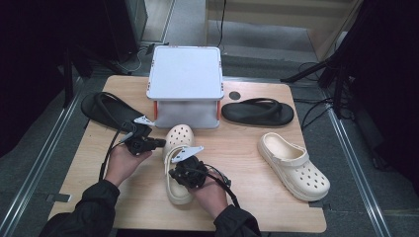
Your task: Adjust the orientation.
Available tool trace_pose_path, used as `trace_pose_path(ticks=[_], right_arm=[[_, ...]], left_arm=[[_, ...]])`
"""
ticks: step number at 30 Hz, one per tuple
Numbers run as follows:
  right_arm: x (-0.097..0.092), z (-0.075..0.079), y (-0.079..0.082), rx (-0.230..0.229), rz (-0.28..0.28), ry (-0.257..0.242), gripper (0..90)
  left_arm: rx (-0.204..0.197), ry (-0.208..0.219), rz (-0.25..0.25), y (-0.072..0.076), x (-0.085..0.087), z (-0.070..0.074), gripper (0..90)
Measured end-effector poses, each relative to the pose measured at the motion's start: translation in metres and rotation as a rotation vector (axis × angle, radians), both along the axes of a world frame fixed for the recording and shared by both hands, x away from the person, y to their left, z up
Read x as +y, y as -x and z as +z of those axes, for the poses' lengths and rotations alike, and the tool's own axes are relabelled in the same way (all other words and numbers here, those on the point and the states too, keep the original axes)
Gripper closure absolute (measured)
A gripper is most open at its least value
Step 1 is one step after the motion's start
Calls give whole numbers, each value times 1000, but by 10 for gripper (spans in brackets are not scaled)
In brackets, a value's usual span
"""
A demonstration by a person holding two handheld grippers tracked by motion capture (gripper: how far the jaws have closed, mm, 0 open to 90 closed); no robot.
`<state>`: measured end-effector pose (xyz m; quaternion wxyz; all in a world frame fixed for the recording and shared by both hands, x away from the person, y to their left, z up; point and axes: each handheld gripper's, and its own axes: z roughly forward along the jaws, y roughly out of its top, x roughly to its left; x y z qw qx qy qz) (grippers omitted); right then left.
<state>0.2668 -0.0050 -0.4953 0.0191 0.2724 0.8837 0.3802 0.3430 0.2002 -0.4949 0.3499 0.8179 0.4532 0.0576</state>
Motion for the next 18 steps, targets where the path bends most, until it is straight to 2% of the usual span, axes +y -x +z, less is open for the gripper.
trace_pose_path(ticks=[7, 10, 11, 14, 15, 17, 18], right_arm=[[-3, -1, -1, 8, -5, -16, 894], [-7, 1, -1, 6, -6, -20, 879], [-13, 5, 1, 7, -9, -30, 861], [-21, 9, 4, 0, -13, -40, 835], [-24, 10, 5, 0, -17, -48, 826], [-37, 15, 10, -1, -21, -73, 792], [-37, 15, 10, -1, -21, -73, 792]], left_arm=[[-6, 10, -17, -1, -2, 1, 874], [-16, 10, -23, 0, -1, 2, 823], [-19, 16, -24, 2, 1, 4, 776], [-22, 22, -25, 5, 3, 7, 712], [-21, 28, -27, 7, 4, 8, 712], [-18, 44, -27, 11, 6, 11, 623], [-18, 49, -30, 12, 7, 11, 623]])
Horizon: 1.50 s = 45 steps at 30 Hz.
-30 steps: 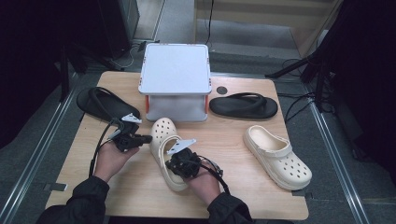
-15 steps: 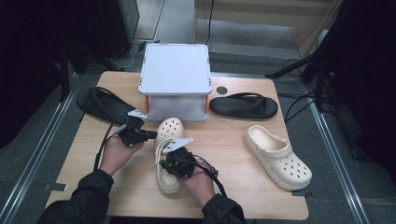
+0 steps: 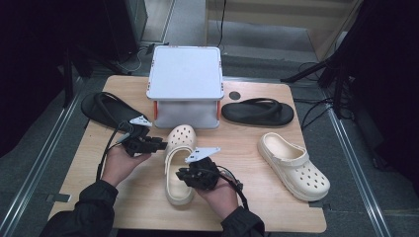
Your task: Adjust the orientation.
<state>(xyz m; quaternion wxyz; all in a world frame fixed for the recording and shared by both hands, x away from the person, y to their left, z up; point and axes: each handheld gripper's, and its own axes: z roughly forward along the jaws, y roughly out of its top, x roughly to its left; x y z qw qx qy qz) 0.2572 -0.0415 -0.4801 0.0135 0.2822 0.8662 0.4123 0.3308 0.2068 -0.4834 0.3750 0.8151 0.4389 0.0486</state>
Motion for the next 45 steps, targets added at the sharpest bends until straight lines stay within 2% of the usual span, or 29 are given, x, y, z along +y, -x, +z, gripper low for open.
trace_pose_path(ticks=[2, 5, 6, 8, 14, 26, 27, 31, 32, 36, 45], right_arm=[[-8, 4, 4, -7, 1, -2, 768], [-15, 6, 8, -24, 0, -2, 756], [-22, 7, 12, -25, -10, -11, 741], [-25, 8, 13, -27, -15, -13, 741], [-45, 11, 17, -36, -59, -18, 727], [-101, 13, -3, -46, -231, -17, 727], [-101, 13, -3, -46, -231, -17, 727], [-122, 9, -15, -38, -290, -5, 727], [-122, 9, -15, -38, -290, -5, 727], [-143, 8, -32, -36, -357, 4, 727], [-173, 14, -44, -54, -423, 30, 722]], left_arm=[[3, -7, -10, 2, 0, 2, 561], [-8, -18, -21, 6, 0, 3, 533], [-10, -14, -26, 7, 0, 2, 494], [1, -14, -31, 8, 0, 2, 483], [-6, -18, -33, 10, 2, 2, 451], [-5, -10, -32, 10, 5, 2, 424], [-6, -14, -37, 10, 5, 2, 424], [-12, -21, -53, 11, 2, 1, 424], [-12, -21, -53, 11, 2, 1, 424], [-16, -22, -54, 12, 2, 2, 424], [-12, -26, -49, 14, 3, 0, 424]])
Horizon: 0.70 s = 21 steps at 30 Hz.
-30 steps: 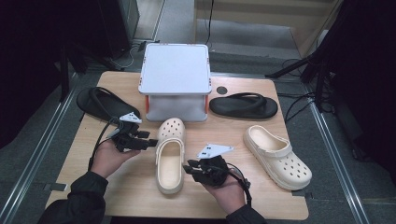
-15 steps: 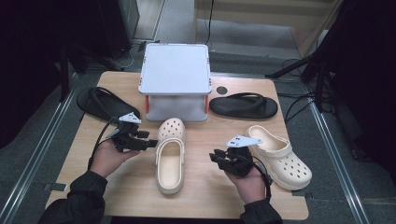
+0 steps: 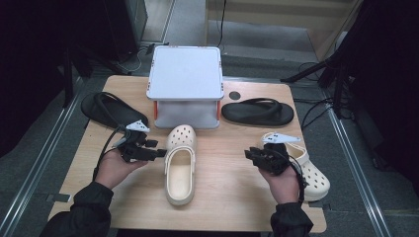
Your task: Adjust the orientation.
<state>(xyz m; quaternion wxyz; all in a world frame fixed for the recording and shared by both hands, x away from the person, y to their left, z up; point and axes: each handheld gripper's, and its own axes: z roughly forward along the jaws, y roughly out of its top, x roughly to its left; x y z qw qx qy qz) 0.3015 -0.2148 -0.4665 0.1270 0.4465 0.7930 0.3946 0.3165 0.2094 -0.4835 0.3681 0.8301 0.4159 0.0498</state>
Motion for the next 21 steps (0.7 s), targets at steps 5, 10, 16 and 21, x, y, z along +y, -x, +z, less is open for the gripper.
trace_pose_path(ticks=[5, 10, 16, 21], right_arm=[[-21, 2, -11, 1, -56, 18, 708], [-39, 7, -14, 0, -81, 49, 682], [-64, 14, -10, -7, -111, 47, 680], [-94, 27, -14, 1, -165, 42, 689]], left_arm=[[5, -3, -3, 3, 0, -1, 424], [4, -7, 6, 6, 6, -2, 423], [3, -2, 26, 10, 12, -2, 423], [9, -2, 37, 12, 15, -3, 424]])
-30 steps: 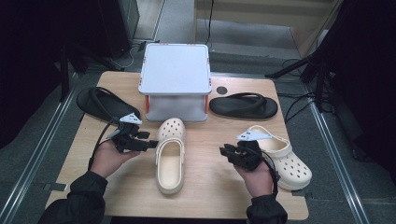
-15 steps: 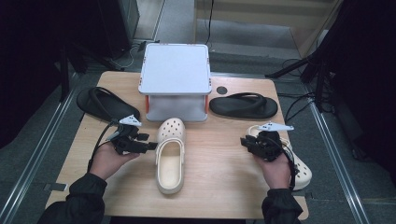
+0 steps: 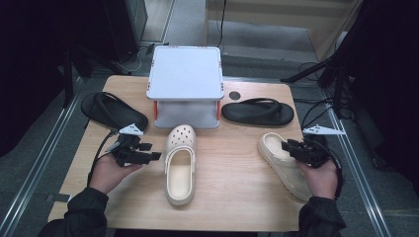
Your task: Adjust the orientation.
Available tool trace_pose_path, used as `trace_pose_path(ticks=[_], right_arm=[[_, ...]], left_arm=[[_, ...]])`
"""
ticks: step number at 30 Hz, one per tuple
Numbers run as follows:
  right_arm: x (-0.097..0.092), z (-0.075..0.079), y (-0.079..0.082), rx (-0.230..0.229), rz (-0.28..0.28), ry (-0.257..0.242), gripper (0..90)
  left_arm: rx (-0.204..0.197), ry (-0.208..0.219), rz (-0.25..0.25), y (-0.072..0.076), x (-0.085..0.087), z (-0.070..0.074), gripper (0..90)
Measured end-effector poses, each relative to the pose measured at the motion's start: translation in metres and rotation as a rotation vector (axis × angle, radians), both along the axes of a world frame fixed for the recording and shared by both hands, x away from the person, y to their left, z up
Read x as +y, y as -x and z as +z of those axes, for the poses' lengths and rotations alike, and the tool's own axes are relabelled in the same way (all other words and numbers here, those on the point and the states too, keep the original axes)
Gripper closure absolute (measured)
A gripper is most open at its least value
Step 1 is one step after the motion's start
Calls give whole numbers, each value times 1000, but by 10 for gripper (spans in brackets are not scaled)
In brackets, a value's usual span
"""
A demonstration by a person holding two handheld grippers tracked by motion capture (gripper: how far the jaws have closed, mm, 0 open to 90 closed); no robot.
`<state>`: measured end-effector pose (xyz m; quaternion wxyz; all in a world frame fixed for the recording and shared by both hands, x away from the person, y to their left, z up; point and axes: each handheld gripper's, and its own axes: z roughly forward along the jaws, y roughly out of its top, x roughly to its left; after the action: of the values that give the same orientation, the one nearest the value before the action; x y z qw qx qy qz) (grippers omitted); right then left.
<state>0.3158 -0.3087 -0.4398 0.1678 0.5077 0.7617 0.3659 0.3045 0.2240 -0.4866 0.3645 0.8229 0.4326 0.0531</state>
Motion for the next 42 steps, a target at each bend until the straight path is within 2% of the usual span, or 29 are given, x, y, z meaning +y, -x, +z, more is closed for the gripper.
trace_pose_path(ticks=[3, 4, 9, 13, 14, 18, 19, 23, 25, 27, 29, 33, 35, 38, 40, 41, 42], right_arm=[[-10, 2, -2, -4, -15, 7, 688], [-21, 2, -5, -8, -28, 12, 685], [-34, -1, -10, -5, -39, 44, 670], [-40, -9, -13, 42, -22, 53, 648], [-37, -13, -15, 58, -18, 81, 640], [-33, -19, -19, 92, -12, 120, 629], [-31, -25, -21, 123, -18, 151, 628], [-30, -31, -26, 141, -21, 140, 639], [-30, -32, -27, 136, -37, 140, 712], [-31, -31, -27, 136, -47, 132, 745], [-31, -31, -27, 131, -46, 137, 755], [-33, -30, -28, 148, -51, 102, 768], [-33, -27, -29, 151, -35, 46, 773], [-29, -24, -29, 148, -30, 37, 778], [-22, -21, -30, 140, -11, 34, 781], [-13, -17, -30, 140, 25, 17, 781], [-13, -17, -30, 140, 25, 17, 781]], left_arm=[[0, 1, 2, 0, 0, 0, 423], [2, 2, 2, 0, 1, -1, 423], [4, -1, 5, 1, 0, -2, 423], [6, -2, 7, 2, 0, -3, 423], [6, -4, 9, 2, 0, -3, 423], [5, -3, 11, 3, 1, -3, 423], [5, -4, 12, 3, 2, -3, 423], [6, -1, 19, 4, 4, -3, 423], [10, -3, 20, 4, 5, -3, 423], [8, -3, 20, 5, 5, -4, 423], [7, -4, 21, 5, 5, -4, 423], [6, -4, 23, 5, 5, -4, 423], [9, -4, 24, 5, 5, -4, 423], [11, -3, 28, 5, 6, -4, 423], [10, -5, 28, 6, 6, -4, 423], [10, -5, 28, 6, 6, -4, 423], [10, -5, 28, 6, 6, -4, 423]])
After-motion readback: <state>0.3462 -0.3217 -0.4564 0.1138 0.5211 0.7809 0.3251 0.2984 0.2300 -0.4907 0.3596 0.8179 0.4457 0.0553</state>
